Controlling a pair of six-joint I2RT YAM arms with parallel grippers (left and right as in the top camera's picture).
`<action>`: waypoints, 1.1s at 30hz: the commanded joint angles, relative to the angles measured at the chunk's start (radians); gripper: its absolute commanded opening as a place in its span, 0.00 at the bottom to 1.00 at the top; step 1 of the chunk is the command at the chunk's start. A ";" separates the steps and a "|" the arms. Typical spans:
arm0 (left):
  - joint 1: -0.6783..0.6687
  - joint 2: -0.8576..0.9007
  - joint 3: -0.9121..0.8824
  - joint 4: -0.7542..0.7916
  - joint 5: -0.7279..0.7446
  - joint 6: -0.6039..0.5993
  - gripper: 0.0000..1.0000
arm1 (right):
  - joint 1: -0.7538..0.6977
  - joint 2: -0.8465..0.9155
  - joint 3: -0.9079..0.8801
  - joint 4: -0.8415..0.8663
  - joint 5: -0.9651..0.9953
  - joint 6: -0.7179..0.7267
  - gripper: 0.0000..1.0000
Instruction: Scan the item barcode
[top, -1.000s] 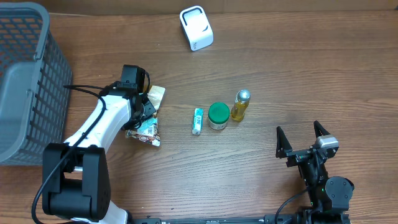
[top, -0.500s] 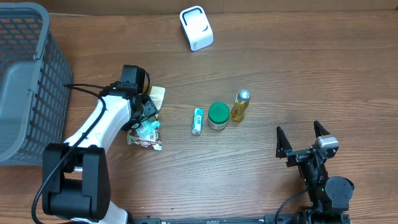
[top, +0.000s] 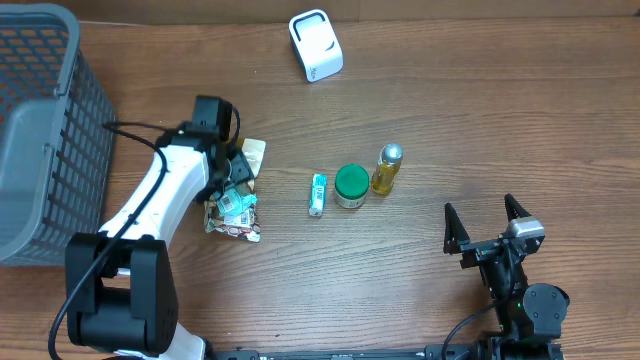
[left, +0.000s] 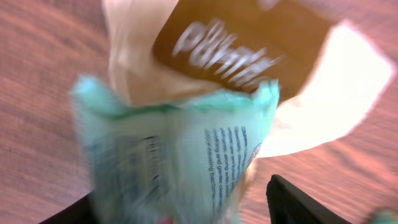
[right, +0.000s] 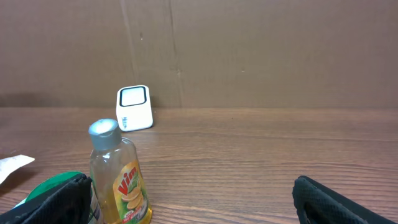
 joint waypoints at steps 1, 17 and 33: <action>-0.006 0.003 0.044 -0.013 0.029 0.034 0.66 | -0.003 -0.007 -0.011 0.006 -0.005 0.003 1.00; -0.008 0.004 0.019 -0.051 0.037 0.034 0.47 | -0.003 -0.007 -0.011 0.006 -0.005 0.003 1.00; -0.014 0.004 0.021 -0.023 0.153 0.034 0.36 | -0.003 -0.007 -0.011 0.006 -0.005 0.003 1.00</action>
